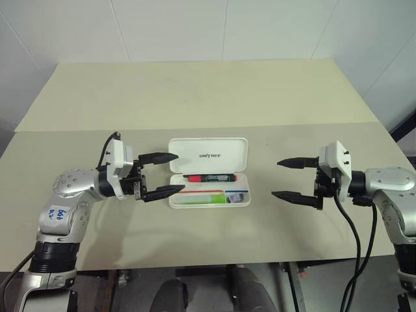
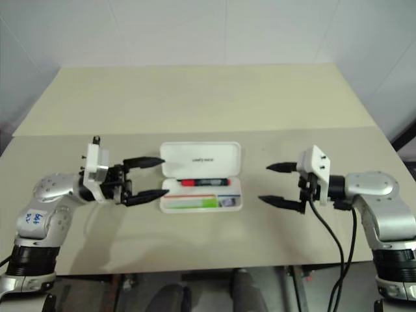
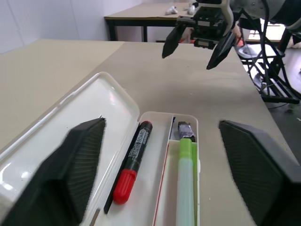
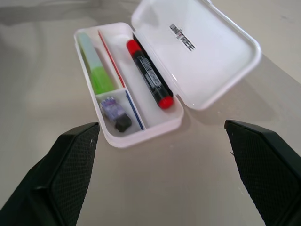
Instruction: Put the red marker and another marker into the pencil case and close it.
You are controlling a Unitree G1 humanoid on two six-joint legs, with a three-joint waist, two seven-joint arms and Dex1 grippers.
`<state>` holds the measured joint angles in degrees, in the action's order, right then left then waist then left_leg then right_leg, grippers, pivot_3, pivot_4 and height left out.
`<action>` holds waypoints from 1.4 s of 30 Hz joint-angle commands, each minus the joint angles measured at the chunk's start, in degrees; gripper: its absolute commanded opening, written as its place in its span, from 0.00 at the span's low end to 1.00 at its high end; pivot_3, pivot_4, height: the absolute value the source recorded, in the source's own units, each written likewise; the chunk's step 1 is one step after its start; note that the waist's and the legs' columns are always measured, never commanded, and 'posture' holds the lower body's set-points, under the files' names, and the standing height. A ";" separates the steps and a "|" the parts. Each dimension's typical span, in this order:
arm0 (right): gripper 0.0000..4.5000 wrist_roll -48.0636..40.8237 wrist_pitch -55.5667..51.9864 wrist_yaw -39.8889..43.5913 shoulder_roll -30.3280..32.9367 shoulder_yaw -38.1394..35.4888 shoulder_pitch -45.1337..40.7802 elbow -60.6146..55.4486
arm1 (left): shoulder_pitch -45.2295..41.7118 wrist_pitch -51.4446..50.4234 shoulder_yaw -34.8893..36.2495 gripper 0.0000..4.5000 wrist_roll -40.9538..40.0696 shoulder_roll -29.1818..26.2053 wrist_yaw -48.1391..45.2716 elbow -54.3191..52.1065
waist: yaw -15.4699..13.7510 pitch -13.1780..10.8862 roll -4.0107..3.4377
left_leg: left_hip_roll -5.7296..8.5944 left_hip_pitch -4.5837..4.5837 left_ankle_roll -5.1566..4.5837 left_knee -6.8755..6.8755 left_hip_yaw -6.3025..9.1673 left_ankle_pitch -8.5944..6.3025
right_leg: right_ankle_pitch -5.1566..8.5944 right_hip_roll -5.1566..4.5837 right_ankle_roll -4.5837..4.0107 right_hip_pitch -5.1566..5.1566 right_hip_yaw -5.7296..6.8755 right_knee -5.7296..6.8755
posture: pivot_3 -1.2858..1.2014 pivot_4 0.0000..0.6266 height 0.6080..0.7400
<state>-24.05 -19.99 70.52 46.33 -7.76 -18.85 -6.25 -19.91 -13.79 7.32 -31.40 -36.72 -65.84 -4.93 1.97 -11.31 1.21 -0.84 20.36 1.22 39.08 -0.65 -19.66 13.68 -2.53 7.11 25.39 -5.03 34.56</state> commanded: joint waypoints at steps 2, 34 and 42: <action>1.00 -0.73 2.11 -1.72 0.93 -2.78 -0.52 -0.37 | 0.43 2.02 1.49 0.48 -0.28 -0.77 -1.41 0.80 | -0.05 0.00 0.01 | 0.00 -0.01 0.00 0.00 0.01 0.00 | 0.00 0.01 0.00 0.00 0.00 0.01 | 0.52 0.24 1.00; 1.00 -5.44 3.84 -4.61 -1.58 -2.13 -1.49 -4.21 | -12.84 8.13 1.45 0.01 13.99 7.64 23.76 25.43 | -0.45 0.00 0.07 | 0.01 0.08 0.00 0.00 0.05 0.00 | -0.04 -0.03 0.07 0.00 0.04 -0.03 | 0.52 0.24 1.00; 1.00 -5.70 3.76 -5.94 -1.68 -2.59 -0.36 -6.07 | -13.83 10.12 -0.39 0.01 15.38 11.17 24.20 26.91 | -0.42 0.01 0.08 | 0.01 0.10 -0.01 -0.01 0.04 0.00 | -0.05 -0.04 0.09 0.00 0.05 0.09 | 0.52 0.24 1.00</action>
<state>-29.03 -17.29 65.07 44.62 -9.20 -19.33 -9.79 -33.46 -5.06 6.93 -15.97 -25.65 -41.51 23.35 1.55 -11.30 1.30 -0.83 20.47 1.21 39.07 -0.60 -19.67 13.63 -2.57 7.20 25.40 -4.97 34.65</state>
